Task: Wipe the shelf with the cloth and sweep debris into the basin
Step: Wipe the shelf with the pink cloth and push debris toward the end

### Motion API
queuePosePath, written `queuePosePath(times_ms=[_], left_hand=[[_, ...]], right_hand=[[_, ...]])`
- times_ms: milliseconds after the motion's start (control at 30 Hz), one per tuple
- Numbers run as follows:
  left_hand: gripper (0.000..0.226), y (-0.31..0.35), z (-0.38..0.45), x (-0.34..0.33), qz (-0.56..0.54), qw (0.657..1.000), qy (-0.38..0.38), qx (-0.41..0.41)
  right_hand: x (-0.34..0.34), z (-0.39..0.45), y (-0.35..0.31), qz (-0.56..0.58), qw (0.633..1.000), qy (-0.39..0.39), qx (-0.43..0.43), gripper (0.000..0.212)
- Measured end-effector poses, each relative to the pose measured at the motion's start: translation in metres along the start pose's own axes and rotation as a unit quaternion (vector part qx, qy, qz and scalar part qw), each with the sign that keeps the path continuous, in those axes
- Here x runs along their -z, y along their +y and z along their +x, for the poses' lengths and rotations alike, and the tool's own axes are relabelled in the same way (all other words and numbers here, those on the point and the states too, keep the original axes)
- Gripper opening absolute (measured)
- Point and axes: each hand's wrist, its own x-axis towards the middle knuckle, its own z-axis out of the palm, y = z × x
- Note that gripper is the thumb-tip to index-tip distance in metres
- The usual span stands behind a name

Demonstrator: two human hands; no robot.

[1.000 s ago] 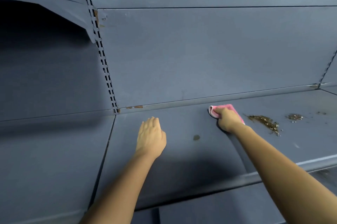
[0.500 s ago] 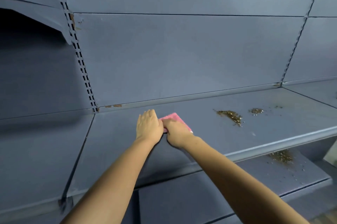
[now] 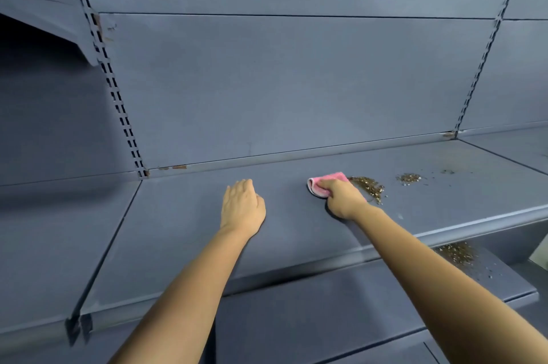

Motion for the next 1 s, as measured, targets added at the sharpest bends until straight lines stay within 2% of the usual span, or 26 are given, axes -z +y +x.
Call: queuePosePath(times_ms=[133, 233, 300, 367, 400, 467, 500, 567, 600, 733, 800, 933, 1000], left_hand=[[0.039, -0.001, 0.003, 0.007, -0.022, 1.0, -0.001, 0.0], [0.038, -0.02, 0.014, 0.023, -0.043, 0.997, -0.001, 0.065], [0.035, -0.036, 0.021, 0.034, -0.036, 0.994, 0.002, 0.103], [0.03, -0.046, 0.024, 0.041, -0.026, 0.993, 0.005, 0.117], [0.029, -0.048, 0.025, 0.042, -0.022, 0.993, 0.004, 0.117], [0.032, -0.046, 0.024, 0.039, -0.014, 0.995, -0.005, 0.103], [0.034, -0.043, 0.022, 0.036, -0.011, 0.995, -0.01, 0.094], [0.033, -0.035, 0.02, 0.029, -0.005, 0.997, -0.015, 0.07], [0.031, -0.03, 0.018, 0.026, -0.006, 0.998, -0.016, 0.058], [0.029, -0.013, 0.012, 0.019, -0.019, 0.999, -0.018, 0.029], [0.028, -0.005, 0.01, 0.019, -0.021, 0.999, -0.019, 0.022], [0.018, 0.012, 0.004, 0.018, -0.028, 0.999, -0.025, 0.004], [0.018, 0.02, 0.001, 0.017, -0.031, 0.999, -0.028, -0.01]], right_hand=[[0.003, -0.026, -0.05, 0.044, 0.999, 0.012, 0.009, 0.048], [-0.026, -0.045, -0.104, 0.046, 0.991, -0.059, 0.108, 0.044], [-0.055, -0.054, -0.127, -0.011, 0.986, -0.128, 0.11, 0.045], [-0.071, -0.057, -0.138, -0.097, 0.975, -0.144, 0.139, 0.055], [-0.074, -0.055, -0.14, -0.106, 0.973, -0.142, 0.15, 0.061], [-0.08, -0.036, -0.134, -0.092, 0.977, -0.152, 0.121, 0.06], [-0.078, -0.025, -0.124, -0.076, 0.981, -0.161, 0.082, 0.051], [-0.071, -0.012, -0.091, -0.028, 0.994, -0.101, 0.017, 0.024], [-0.063, -0.008, -0.073, -0.024, 0.997, -0.076, 0.006, 0.022], [-0.013, -0.025, -0.012, -0.015, 1.0, 0.001, 0.025, 0.039], [0.002, -0.024, 0.008, 0.014, 0.999, 0.028, 0.034, 0.031], [0.017, -0.028, 0.006, 0.028, 0.998, 0.052, 0.03, 0.02], [0.013, -0.04, -0.015, 0.042, 0.998, 0.049, 0.023, 0.03]])
